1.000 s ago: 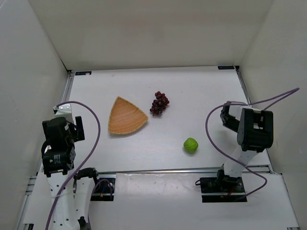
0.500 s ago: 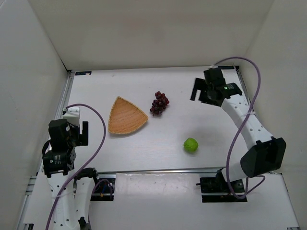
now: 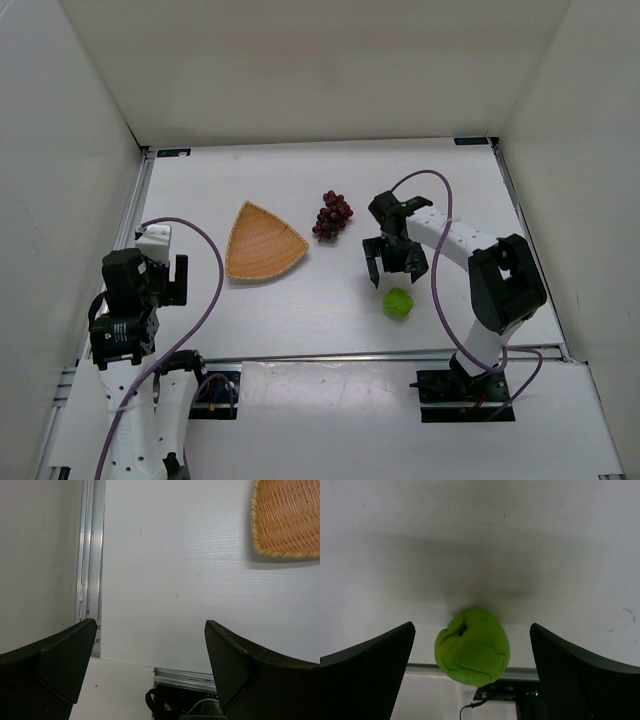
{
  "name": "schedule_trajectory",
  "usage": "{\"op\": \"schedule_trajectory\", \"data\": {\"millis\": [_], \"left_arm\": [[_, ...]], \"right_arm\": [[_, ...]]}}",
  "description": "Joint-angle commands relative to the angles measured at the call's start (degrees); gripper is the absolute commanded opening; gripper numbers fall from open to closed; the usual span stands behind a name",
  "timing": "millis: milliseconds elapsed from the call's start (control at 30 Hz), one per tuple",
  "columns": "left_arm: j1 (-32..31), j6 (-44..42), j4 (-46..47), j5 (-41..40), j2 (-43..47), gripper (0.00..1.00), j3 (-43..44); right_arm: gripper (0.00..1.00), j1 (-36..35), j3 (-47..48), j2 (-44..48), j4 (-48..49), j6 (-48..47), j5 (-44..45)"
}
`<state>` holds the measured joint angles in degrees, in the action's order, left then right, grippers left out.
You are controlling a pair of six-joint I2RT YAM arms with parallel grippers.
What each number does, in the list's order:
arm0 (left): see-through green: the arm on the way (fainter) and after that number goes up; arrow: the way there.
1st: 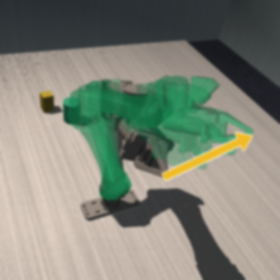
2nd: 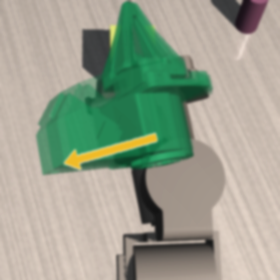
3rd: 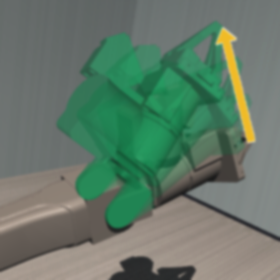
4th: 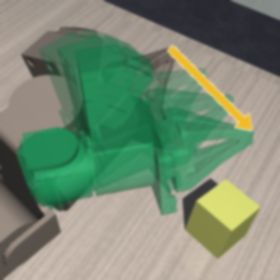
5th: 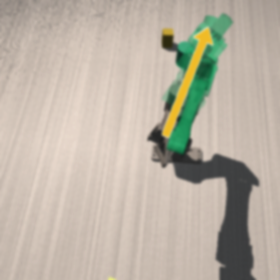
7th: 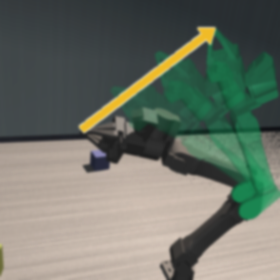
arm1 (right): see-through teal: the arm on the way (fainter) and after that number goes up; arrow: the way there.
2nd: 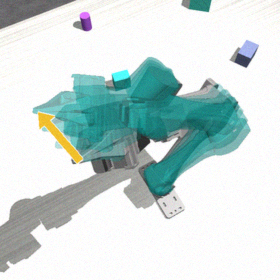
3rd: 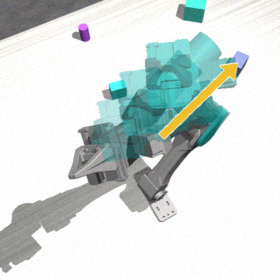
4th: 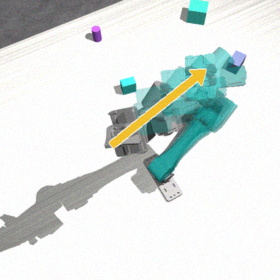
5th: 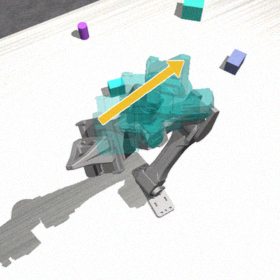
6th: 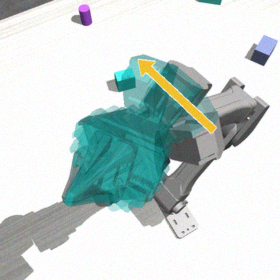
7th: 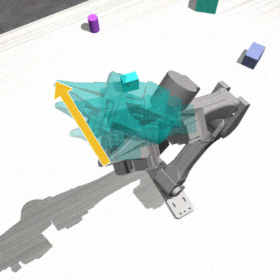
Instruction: Place and organize the fake fruits in the fruit bowl
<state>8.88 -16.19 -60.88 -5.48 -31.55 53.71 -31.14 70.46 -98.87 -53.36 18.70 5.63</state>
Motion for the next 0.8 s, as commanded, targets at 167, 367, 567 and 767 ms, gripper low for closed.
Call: {"op": "schedule_trajectory", "data": {"millis": [167,367,567,767], "left_arm": [[0.3,-0.4,-0.3,1.8,-0.1,1.0,-0.8],[0.3,-1.0,-0.3,1.8,-0.1,1.0,-0.8],[0.3,-1.0,-0.3,1.8,-0.1,1.0,-0.8],[0.3,-1.5,0.3,1.8,-0.1,1.0,-2.6]], "right_arm": [[1.0,-2.5,-7.9,5.3,0.0,4.6,-3.5],[0.83,-2.5,-11.1,4.7,0.9,5.6,-4.7],[0.09,-4.5,-4.2,5.4,-2.2,6.2,-1.2],[0.0,-14.4,20.9,-1.1,-2.5,3.1,1.8]]}}
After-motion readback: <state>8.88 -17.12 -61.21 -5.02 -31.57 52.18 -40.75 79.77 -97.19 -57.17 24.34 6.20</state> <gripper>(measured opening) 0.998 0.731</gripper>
